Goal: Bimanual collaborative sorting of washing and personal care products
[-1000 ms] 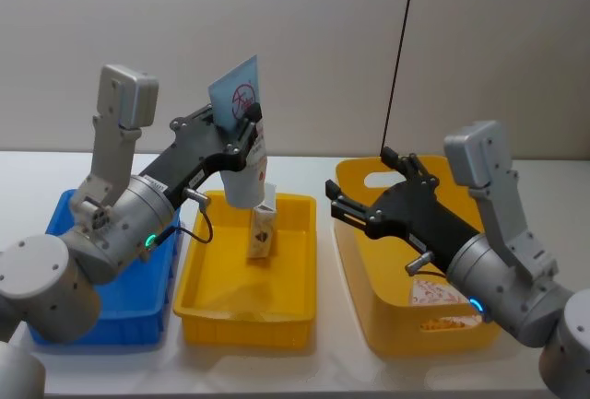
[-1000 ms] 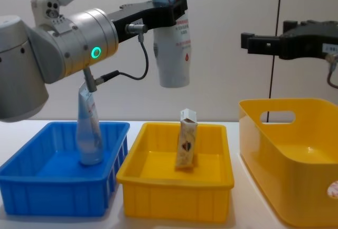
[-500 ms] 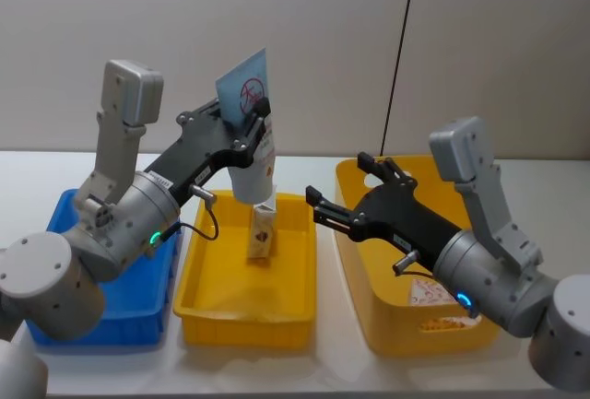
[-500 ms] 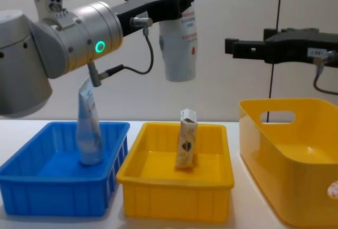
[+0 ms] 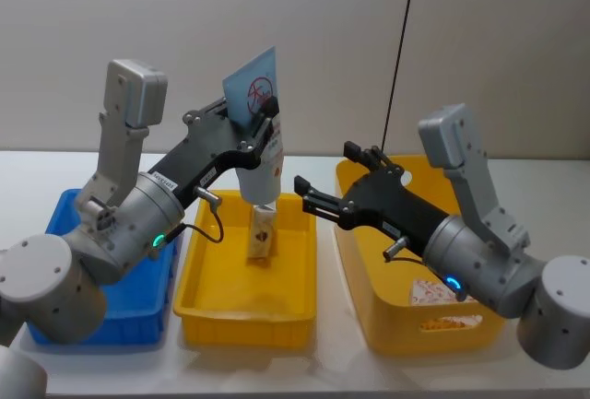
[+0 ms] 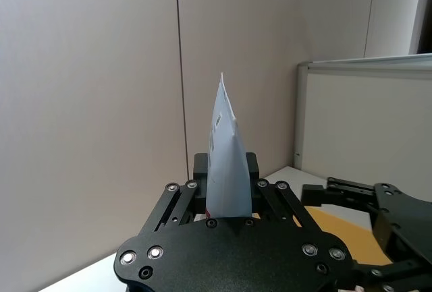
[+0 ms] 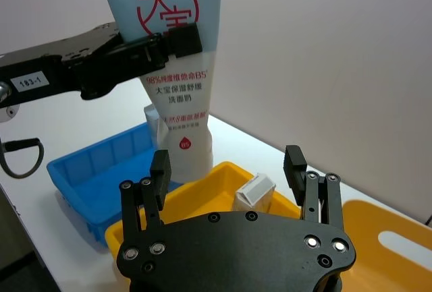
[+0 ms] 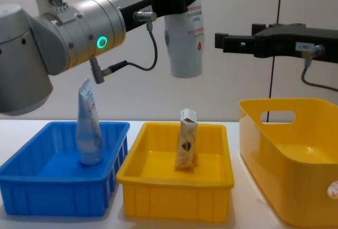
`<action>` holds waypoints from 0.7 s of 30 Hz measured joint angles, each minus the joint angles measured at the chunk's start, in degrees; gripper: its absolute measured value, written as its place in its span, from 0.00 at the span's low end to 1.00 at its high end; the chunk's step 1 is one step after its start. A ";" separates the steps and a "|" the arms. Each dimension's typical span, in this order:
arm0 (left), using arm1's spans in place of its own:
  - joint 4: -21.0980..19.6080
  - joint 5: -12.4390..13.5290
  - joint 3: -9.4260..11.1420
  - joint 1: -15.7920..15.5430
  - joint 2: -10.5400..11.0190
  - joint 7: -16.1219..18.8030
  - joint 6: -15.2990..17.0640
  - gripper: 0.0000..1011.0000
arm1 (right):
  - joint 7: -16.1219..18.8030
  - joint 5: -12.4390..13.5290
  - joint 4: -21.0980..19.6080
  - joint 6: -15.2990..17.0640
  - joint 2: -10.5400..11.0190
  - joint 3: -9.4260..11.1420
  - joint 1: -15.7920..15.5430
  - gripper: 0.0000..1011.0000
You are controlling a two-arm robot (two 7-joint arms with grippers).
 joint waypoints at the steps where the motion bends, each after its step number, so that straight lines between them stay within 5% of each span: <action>1: 0.00 0.00 0.00 0.00 0.00 0.00 0.00 0.27 | 0.15 0.07 0.19 -0.14 -0.01 -0.08 0.20 0.99; 21: -1.20 -0.72 0.87 0.43 0.50 -0.49 0.48 0.27 | 4.91 2.98 6.79 -1.05 -1.26 -3.08 6.36 0.99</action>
